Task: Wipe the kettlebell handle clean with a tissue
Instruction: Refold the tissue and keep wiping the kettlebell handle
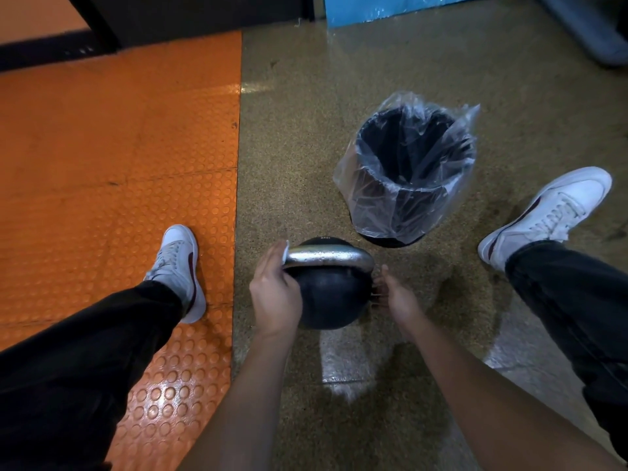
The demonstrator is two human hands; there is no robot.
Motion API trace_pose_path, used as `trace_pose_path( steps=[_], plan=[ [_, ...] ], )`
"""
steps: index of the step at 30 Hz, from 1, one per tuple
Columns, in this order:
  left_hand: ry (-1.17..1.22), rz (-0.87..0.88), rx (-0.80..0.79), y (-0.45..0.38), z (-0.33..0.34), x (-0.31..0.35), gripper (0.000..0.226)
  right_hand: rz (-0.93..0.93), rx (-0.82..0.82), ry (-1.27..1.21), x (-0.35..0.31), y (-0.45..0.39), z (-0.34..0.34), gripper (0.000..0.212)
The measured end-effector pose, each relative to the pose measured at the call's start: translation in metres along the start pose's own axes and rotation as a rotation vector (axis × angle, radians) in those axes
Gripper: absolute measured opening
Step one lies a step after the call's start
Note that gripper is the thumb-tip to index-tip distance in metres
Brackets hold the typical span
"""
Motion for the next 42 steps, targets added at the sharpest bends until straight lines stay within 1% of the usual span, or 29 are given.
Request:
trace_pose_path(
  steps=[2, 3, 7, 9, 13, 14, 17, 19, 21, 24, 25, 27, 30, 34, 36, 40, 42],
  plan=[
    [0.018, 0.070, 0.001, 0.003, -0.001, 0.010, 0.060, 0.014, -0.011, -0.004, -0.007, 0.007, -0.001, 0.060],
    [0.029, 0.077, 0.007, 0.007, -0.003, 0.010, 0.061, 0.015, -0.015, -0.006, -0.008, 0.007, -0.002, 0.058],
    [-0.002, -0.029, 0.029, 0.012, -0.009, -0.012, 0.057, -0.013, -0.006, 0.005, -0.005, 0.004, -0.002, 0.057],
    [-0.029, -0.024, 0.015, -0.001, -0.003, -0.012, 0.055, 0.006, 0.002, 0.020, 0.001, -0.002, -0.001, 0.064],
    [-0.008, 0.132, -0.013, -0.009, 0.001, 0.014, 0.057, 0.022, -0.012, 0.005, -0.004, 0.002, -0.002, 0.062],
    [0.007, 0.141, -0.010, -0.005, -0.001, 0.014, 0.058, 0.020, -0.011, -0.001, -0.005, 0.003, -0.002, 0.060],
    [-0.013, 0.052, 0.012, 0.002, -0.006, -0.006, 0.058, 0.004, -0.009, -0.007, -0.006, 0.004, -0.001, 0.054],
    [-0.044, 0.007, 0.011, -0.002, -0.002, -0.013, 0.055, 0.009, 0.007, -0.013, -0.004, 0.004, 0.000, 0.053],
    [-0.043, 0.027, -0.003, -0.006, 0.002, -0.005, 0.056, 0.001, 0.001, -0.016, -0.004, 0.004, 0.000, 0.055],
    [-0.007, 0.106, -0.017, 0.007, 0.001, 0.005, 0.064, 0.016, -0.012, -0.010, -0.002, 0.001, -0.001, 0.055],
    [0.000, 0.102, -0.012, 0.015, -0.001, 0.002, 0.066, 0.013, -0.008, -0.006, -0.001, 0.000, -0.002, 0.056],
    [-0.002, 0.038, 0.014, 0.028, -0.004, -0.008, 0.069, 0.003, 0.004, 0.000, 0.001, -0.002, -0.002, 0.060],
    [-0.006, -0.024, 0.046, 0.026, 0.001, -0.011, 0.072, -0.010, 0.007, 0.000, 0.006, -0.004, 0.000, 0.069],
    [0.012, 0.123, 0.013, 0.031, 0.009, 0.007, 0.074, 0.015, 0.006, -0.010, 0.000, 0.001, 0.000, 0.057],
    [0.018, 0.109, 0.028, 0.042, 0.005, 0.002, 0.077, 0.018, 0.014, -0.010, 0.000, 0.001, -0.001, 0.058],
    [0.016, 0.031, 0.065, 0.040, 0.006, -0.009, 0.080, -0.005, 0.003, 0.001, 0.007, -0.003, 0.002, 0.069],
    [0.019, 0.072, 0.038, 0.036, 0.011, 0.001, 0.079, 0.006, 0.001, 0.002, 0.007, -0.002, 0.002, 0.061]
  ],
)
Point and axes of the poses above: each hand's wrist, its own y-axis away from the middle knuckle, its own z-axis out of the palm, x = y × z, the point moved 5 cm from there along -y, towards the middle knuckle, and after that the axes turned 15 degrees about x, right-handed, at the moved point
